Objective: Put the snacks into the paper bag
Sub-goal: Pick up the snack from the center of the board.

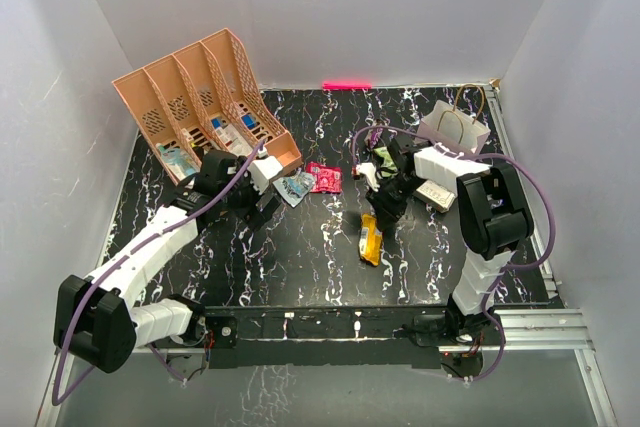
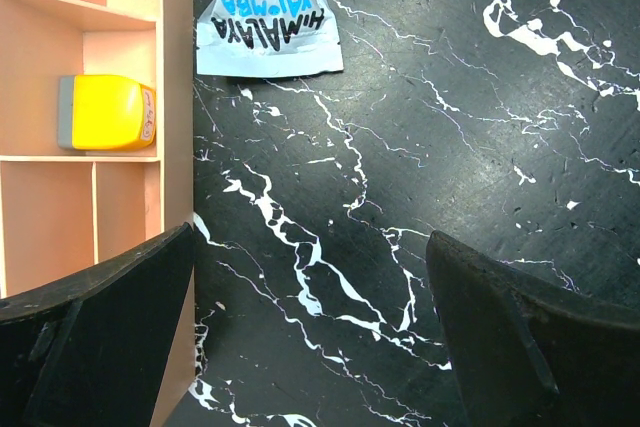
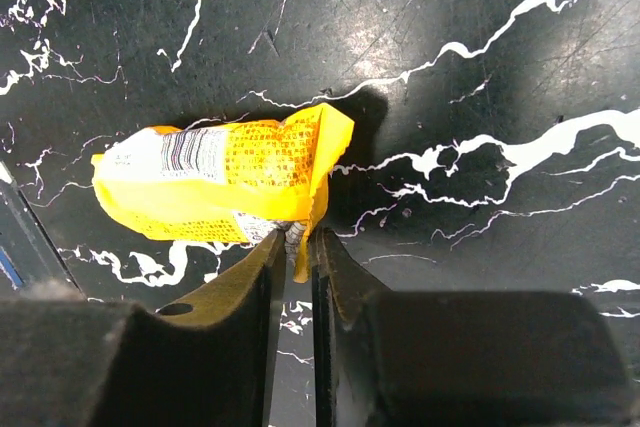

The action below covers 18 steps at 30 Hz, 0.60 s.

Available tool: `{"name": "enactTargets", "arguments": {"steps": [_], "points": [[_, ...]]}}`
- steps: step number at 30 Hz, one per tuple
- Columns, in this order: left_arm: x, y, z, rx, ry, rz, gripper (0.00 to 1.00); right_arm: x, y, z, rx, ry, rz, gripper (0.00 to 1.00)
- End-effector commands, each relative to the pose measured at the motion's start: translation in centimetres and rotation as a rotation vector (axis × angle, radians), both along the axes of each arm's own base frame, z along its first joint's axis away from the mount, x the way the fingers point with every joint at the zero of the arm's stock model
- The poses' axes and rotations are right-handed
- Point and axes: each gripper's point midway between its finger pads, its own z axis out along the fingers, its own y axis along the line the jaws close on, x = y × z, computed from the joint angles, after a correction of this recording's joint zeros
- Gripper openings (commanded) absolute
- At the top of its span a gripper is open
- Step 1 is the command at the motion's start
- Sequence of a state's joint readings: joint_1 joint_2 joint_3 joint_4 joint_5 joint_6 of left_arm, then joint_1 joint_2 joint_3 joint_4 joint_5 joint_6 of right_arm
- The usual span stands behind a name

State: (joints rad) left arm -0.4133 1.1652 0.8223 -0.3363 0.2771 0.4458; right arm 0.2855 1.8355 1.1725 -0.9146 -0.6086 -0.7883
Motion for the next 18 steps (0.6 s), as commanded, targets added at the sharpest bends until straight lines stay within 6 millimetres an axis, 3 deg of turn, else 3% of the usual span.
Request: {"name": "enactTargets", "arguments": {"steps": [1, 5, 10, 18], "points": [[0.0, 0.1, 0.9, -0.016, -0.036, -0.005, 0.98, 1.2, 0.6, 2.2, 0.049, -0.047, 0.013, 0.15], [0.1, 0.1, 0.9, -0.016, -0.039, -0.004, 0.98, 1.5, 0.7, 3.5, 0.066, -0.067, 0.012, 0.08], [0.1, 0.2, 0.9, -0.017, -0.041, -0.003, 0.98, 1.6, 0.9, 5.1, 0.086, -0.09, 0.004, 0.08], [0.0, 0.4, 0.8, -0.016, -0.047, -0.001, 0.98, 2.2, 1.1, 10.1, 0.128, -0.208, -0.042, 0.08]]}}
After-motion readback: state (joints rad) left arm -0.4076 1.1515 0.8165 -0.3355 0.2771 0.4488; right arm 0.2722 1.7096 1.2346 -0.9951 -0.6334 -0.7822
